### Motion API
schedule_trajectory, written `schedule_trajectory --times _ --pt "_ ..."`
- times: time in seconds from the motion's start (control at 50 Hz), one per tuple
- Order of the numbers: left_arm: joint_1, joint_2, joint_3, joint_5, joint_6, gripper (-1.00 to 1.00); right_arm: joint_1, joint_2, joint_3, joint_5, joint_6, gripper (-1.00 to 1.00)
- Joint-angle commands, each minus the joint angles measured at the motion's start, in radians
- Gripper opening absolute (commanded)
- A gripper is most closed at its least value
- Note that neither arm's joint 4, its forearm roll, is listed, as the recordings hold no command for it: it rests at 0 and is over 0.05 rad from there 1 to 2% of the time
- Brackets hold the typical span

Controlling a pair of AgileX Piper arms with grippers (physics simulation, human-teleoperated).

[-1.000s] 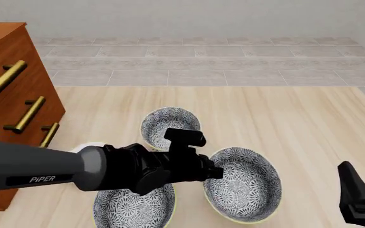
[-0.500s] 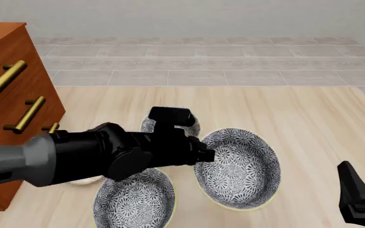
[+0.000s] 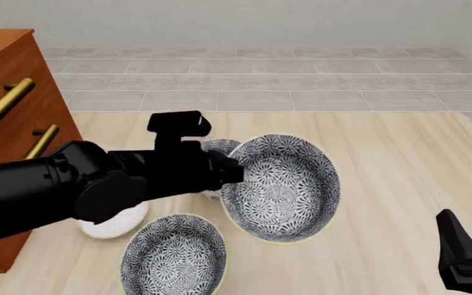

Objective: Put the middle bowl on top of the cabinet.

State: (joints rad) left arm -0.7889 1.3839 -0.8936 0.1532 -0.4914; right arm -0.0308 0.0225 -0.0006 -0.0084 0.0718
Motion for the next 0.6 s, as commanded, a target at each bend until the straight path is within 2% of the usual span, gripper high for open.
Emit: schedule_trajectory --times 0.02,0.28,0.42,0.6 --pt "0.029 -0.065 0.002 0.033 0.007 -1.0 0.002 -0.003 0.0 0.004 -0.006 1.0" --pt "0.065 -0.107 0.009 0.057 0.01 -1.0 0.002 -0.001 0.0 0.001 -0.008 1.0" --pt "0.089 -0.141 0.006 0.077 0.036 -1.0 0.003 0.003 0.0 -0.001 -0.008 1.0" --pt "0.112 -0.149 0.002 0.114 0.023 -1.0 0.007 0.009 0.0 -0.006 -0.011 1.0"
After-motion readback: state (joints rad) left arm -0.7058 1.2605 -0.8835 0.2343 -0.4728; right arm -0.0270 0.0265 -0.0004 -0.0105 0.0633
